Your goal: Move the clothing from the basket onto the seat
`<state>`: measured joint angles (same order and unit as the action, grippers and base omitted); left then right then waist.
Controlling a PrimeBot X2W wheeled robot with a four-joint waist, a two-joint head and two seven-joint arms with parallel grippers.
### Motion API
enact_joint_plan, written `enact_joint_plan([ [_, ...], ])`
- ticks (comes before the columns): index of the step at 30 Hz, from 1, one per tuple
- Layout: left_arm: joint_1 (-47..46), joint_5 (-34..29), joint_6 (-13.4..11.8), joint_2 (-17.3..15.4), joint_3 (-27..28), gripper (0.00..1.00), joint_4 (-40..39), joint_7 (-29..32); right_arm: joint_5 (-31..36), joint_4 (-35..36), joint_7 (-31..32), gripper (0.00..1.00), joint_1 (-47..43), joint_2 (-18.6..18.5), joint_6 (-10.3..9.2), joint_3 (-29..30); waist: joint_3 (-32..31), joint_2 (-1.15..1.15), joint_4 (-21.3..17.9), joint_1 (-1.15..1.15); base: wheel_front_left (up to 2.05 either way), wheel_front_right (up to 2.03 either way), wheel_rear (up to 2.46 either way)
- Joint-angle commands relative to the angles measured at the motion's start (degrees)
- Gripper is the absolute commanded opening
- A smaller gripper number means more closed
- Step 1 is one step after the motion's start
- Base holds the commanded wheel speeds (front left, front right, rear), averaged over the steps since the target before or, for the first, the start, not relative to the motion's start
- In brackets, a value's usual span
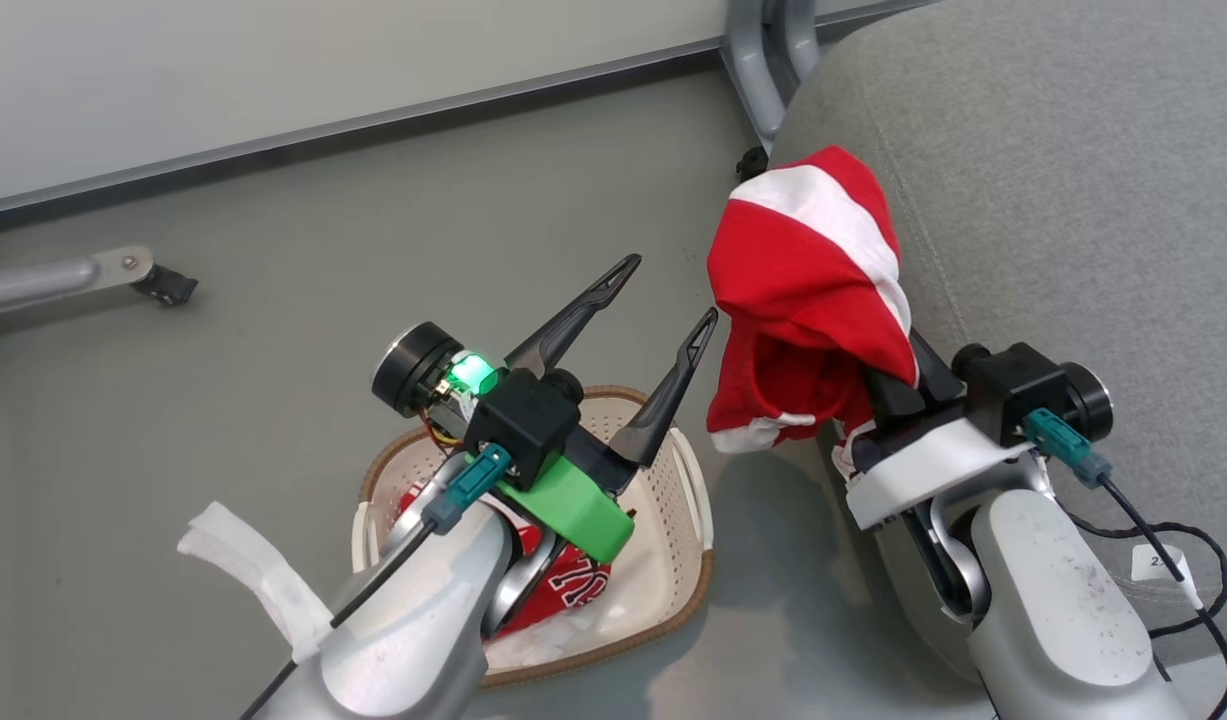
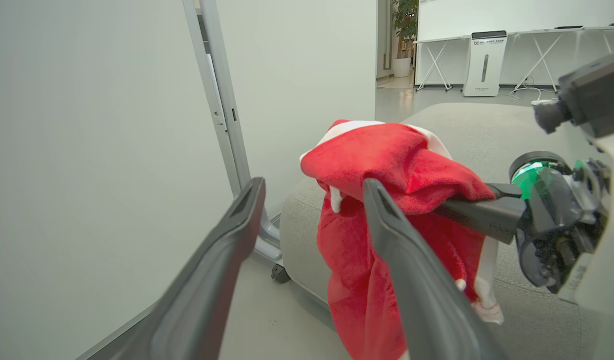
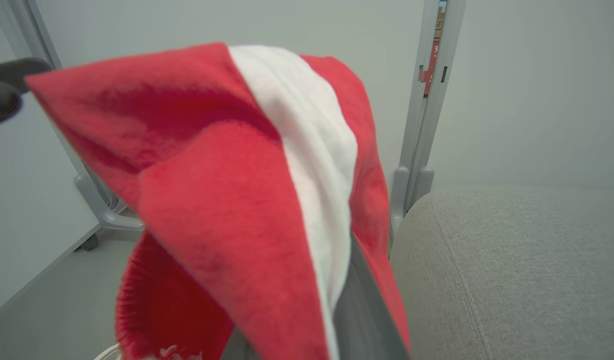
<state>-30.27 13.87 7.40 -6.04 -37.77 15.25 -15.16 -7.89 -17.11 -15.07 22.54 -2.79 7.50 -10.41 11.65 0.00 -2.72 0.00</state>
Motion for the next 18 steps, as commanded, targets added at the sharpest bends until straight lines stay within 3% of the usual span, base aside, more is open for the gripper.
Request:
enact_joint_plan([
  [1,0.8,-0.5,0.1,-0.4,0.1,1.0,0.0,0.0,0.2,0.6,-0.2,0.0,-1.0,-0.2,-0.02,0.7,0.8,0.0,-2.3,0.0,0.0,0.0,0.0],
  [18,-0.2,-1.3,0.1,-1.8,-0.8,1.0,0.2,0.0,-1.8,3.5,-0.2,0.0,-4.8,-0.2,-0.02,7.8,3.1,0.0,-13.5,0.0,0.0,0.0,0.0],
])
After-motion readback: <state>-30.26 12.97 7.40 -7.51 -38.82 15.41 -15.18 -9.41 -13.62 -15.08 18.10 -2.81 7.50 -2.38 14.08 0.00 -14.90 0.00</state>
